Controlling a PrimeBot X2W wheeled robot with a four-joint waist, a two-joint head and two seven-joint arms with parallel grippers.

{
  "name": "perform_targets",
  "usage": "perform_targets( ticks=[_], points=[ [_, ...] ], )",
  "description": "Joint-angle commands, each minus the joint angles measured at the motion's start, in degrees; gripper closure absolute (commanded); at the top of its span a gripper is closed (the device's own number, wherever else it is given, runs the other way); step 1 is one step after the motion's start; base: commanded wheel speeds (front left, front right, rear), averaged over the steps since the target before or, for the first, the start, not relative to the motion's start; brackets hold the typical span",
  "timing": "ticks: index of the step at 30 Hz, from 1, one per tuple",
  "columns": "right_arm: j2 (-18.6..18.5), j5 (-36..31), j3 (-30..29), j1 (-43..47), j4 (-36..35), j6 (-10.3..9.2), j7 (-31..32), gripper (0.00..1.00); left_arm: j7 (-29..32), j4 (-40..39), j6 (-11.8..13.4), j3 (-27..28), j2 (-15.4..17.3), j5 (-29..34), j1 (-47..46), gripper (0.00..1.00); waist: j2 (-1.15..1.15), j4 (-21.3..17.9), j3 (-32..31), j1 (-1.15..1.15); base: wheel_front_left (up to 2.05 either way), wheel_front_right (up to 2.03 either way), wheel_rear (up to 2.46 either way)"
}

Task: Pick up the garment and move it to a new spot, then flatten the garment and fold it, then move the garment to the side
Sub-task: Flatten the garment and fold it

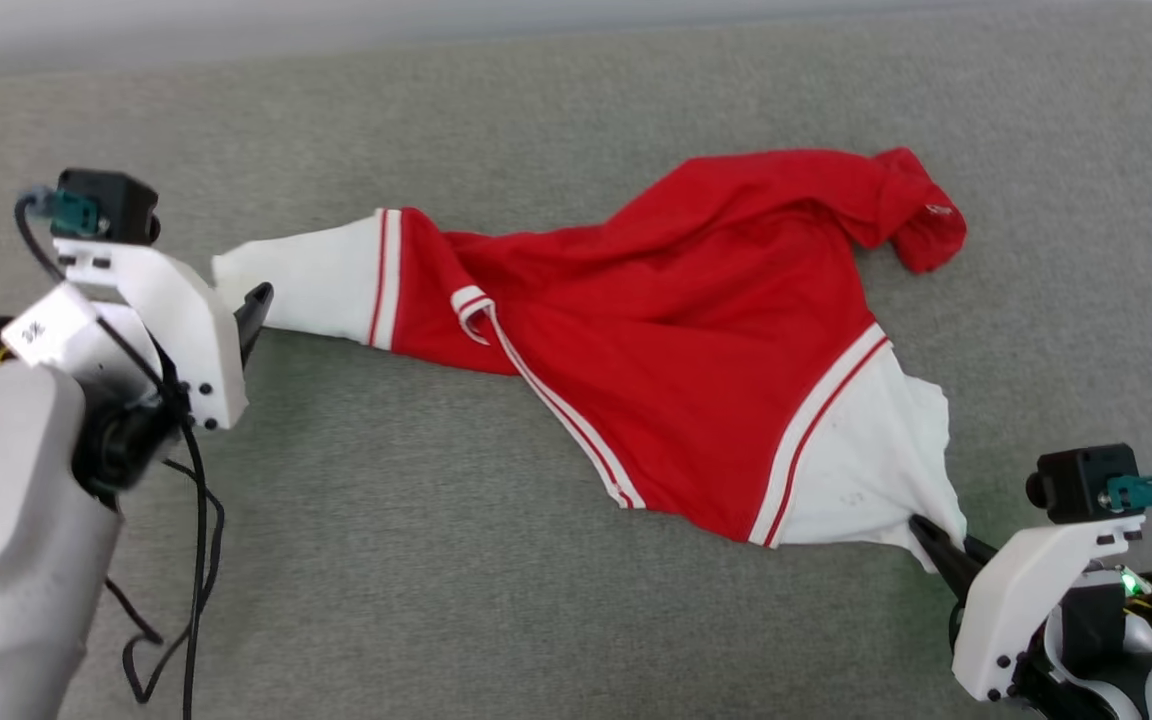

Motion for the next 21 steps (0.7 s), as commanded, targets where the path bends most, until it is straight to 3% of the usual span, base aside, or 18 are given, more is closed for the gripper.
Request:
perform_targets(
  ticks=[1,9,14,15,17,18,19,20,21],
  points=[
    [0.49,-0.09,0.31,-0.93,-0.12,-0.06,-0.58,1.0,1.8,1.93,-0.57,-0.31,0.19,-0.63,-2.2,0.0,0.0,-1.94,2.19,-0.01,0.0,0.0,0.0],
    [1.34,0.39,2.1,-2.68,1.53,-0.07,-2.51,1.0,9.7,12.01,-1.58,-2.38,1.76,-0.3,-8.19,0.0,0.0,-4.8,5.61,-0.01,0.0,0.0,0.0],
    [1.51,1.02,2.51,-3.01,2.83,-0.09,-3.21,1.0,18.15,17.64,-2.48,-5.4,2.46,-0.18,-7.28,0.0,0.0,-6.13,6.64,-0.01,0.0,0.0,0.0],
    [1.51,1.15,2.52,-3.16,3.05,-0.09,-3.48,1.0,19.99,18.75,-2.68,-5.86,2.42,-0.62,-6.71,0.07,0.0,-6.34,6.74,-0.01,0.0,0.0,0.0],
    [1.46,1.33,2.45,-3.31,3.37,-0.09,-3.75,1.0,22.35,19.92,-3.22,-6.15,2.1,-1.76,-5.88,0.92,0.0,-6.68,6.95,-0.01,0.0,0.0,0.0],
    [1.49,1.47,2.21,-3.31,3.46,-0.09,-3.93,1.0,22.9,20.12,-3.44,-6.15,1.59,-2.23,-5.61,1.0,0.0,-6.74,7.04,-0.01,0.0,0.0,0.0],
    [1.44,1.47,1.96,-3.38,3.51,-0.1,-4.1,1.0,23.08,20.16,-3.61,-6.17,1.39,-2.47,-5.56,1.0,0.0,-6.75,7.12,-0.01,0.0,0.0,0.0],
    [0.24,0.73,-0.12,-4.56,3.19,-0.1,-5.01,1.0,16.52,17.7,-3.33,-5.51,2.3,-0.66,-8.21,1.0,0.0,-5.81,6.12,-0.01,0.0,0.0,0.0],
    [-0.11,0.61,-0.72,-5.04,2.99,-0.09,-5.4,1.0,14.63,17.06,-3.15,-5.18,2.5,-0.16,-9.07,1.0,0.0,-5.51,5.57,-0.01,0.0,0.0,0.0]
  ],
)
